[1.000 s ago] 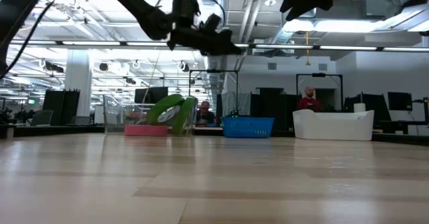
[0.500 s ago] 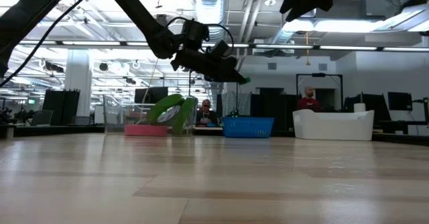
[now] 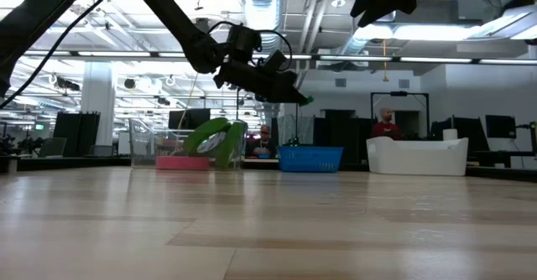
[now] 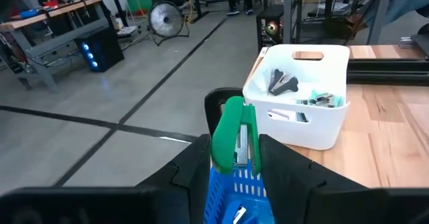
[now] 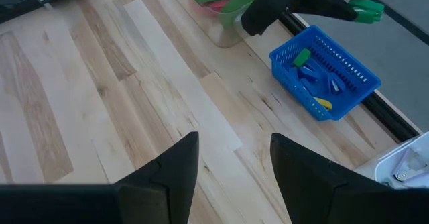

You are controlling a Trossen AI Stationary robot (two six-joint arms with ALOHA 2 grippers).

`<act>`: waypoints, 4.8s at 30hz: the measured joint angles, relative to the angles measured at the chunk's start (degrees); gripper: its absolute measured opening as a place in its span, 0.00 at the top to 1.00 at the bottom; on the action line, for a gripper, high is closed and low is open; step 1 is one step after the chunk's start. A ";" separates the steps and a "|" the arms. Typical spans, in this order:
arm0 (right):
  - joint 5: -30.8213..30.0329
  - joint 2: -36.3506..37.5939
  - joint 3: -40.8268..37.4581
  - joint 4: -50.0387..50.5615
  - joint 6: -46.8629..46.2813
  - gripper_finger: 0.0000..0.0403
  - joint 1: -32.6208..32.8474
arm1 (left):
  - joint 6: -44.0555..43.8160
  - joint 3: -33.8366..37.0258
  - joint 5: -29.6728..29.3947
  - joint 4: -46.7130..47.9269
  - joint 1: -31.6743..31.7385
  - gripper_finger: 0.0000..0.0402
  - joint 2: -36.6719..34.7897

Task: Pick and place Stapler, Stapler remover, tape
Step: Put the green stapler into the blue bin

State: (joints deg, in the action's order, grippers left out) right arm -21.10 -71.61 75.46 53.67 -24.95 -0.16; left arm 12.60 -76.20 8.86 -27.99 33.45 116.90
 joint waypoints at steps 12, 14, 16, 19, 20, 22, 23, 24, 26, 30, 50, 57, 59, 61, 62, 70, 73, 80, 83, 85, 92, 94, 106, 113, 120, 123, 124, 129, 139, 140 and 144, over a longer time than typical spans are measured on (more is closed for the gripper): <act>0.02 0.00 0.00 0.00 0.00 0.56 0.04 | 0.00 0.00 0.00 3.85 -1.05 0.44 0.00; 0.05 0.00 0.00 0.00 0.00 0.56 0.04 | -0.55 0.01 0.00 3.86 -1.47 0.39 0.00; 0.07 0.00 0.00 0.00 0.00 0.56 0.04 | -2.08 0.02 0.00 4.10 -1.69 0.36 -0.19; 0.07 0.00 0.00 -0.01 0.02 0.56 0.04 | -2.83 0.05 0.02 5.78 -2.27 0.34 -1.58; 0.07 0.00 0.00 0.00 0.02 0.56 0.04 | -2.53 0.09 0.00 6.53 -2.42 0.34 -2.37; 0.07 0.00 0.00 0.00 0.02 0.56 0.04 | -2.43 0.07 0.02 9.15 -2.74 0.34 -4.07; 0.07 0.00 0.00 0.00 0.02 0.56 0.04 | -2.43 0.07 0.04 10.73 -2.83 0.35 -4.94; 0.07 0.00 0.00 0.00 0.02 0.56 0.03 | -2.43 0.08 0.04 12.81 -2.90 0.35 -5.88; 0.07 0.00 0.00 -0.02 0.02 0.56 0.02 | -2.40 0.09 0.04 15.45 -3.19 0.36 -7.81; 0.07 0.00 0.00 -0.02 0.02 0.56 0.02 | -2.42 0.09 0.04 20.78 -3.57 0.37 -12.01; 5.05 0.01 -2.14 -12.78 12.25 0.88 -3.57 | -2.54 0.11 -0.22 31.71 -11.01 0.37 -32.18; 5.71 -0.06 -9.40 -25.04 13.45 0.98 -3.44 | -2.58 0.11 -0.22 33.44 -13.47 0.37 -34.81; 6.18 -0.07 -11.47 -30.47 12.88 0.99 -2.39 | -2.58 0.11 -0.22 33.68 -13.51 0.37 -35.06; 6.23 -0.04 -12.85 -34.62 12.07 1.00 -0.64 | -2.60 0.11 -0.22 33.68 -13.51 0.37 -35.06; 6.25 -0.04 -13.44 -36.43 11.54 1.00 0.53 | -2.60 0.11 -0.22 33.76 -13.49 0.37 -35.06; 6.11 1.71 -14.07 -37.48 9.90 1.00 9.16 | -2.60 0.11 -0.22 34.78 -13.46 0.37 -35.06; 5.29 3.18 -14.12 -34.97 9.86 1.00 10.70 | -2.60 0.11 -0.22 35.10 -13.46 0.37 -35.14; 4.52 10.46 -20.78 -36.68 9.88 1.00 9.75 | -2.60 0.11 -0.22 35.08 -13.46 0.37 -35.21; 4.52 15.16 -27.60 -41.84 9.90 1.00 8.45 | -2.60 0.11 -0.24 35.14 -13.46 0.37 -35.21; 4.55 18.87 -32.32 -44.71 9.91 1.00 7.51 | -2.48 0.11 -0.24 35.12 -13.46 0.37 -35.23; 8.94 29.76 -44.80 -50.06 10.51 1.00 3.65 | -2.58 0.11 -0.24 35.11 -13.46 0.37 -35.26; 10.48 32.30 -47.12 -49.98 10.74 1.00 2.45 | -2.58 0.11 -0.24 35.11 -13.46 0.37 -35.26; 15.63 46.47 -58.23 -52.82 15.91 1.00 -1.17 | -2.43 0.11 -0.24 34.80 -13.46 0.37 -35.26; 16.81 51.34 -64.00 -54.13 16.35 1.00 -1.14 | -2.43 0.11 -1.71 34.82 -13.46 0.37 -35.26; 16.83 56.68 -67.75 -54.19 16.55 1.00 -1.11 | -2.43 0.11 -1.77 34.82 -13.46 0.37 -35.26; 18.01 59.53 -69.41 -54.48 16.52 1.00 -1.11 | -2.43 0.11 -1.87 34.82 -13.45 0.37 -35.26; 18.50 60.45 -69.98 -54.54 16.52 1.00 -1.11 | -2.43 0.11 -2.13 34.82 -13.46 0.37 -35.26; 21.11 63.88 -70.84 -54.17 16.04 1.00 -0.79 | -2.40 0.11 -3.28 34.82 -13.44 0.37 -35.26; 21.51 67.60 -70.93 -51.93 18.04 1.00 1.34 | -2.43 0.11 -3.28 34.82 -13.46 0.37 -35.26; 21.53 67.82 -70.93 -51.85 18.09 1.00 1.52 | -2.43 0.11 -3.28 34.82 -13.46 0.37 -35.26; 21.53 68.48 -72.79 -52.61 18.88 1.00 2.06 | -2.42 0.11 -3.28 34.82 -13.44 0.37 -35.26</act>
State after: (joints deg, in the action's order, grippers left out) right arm 0.43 -3.14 2.67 1.06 -6.07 1.89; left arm 10.18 -76.09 5.58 6.83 20.01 81.65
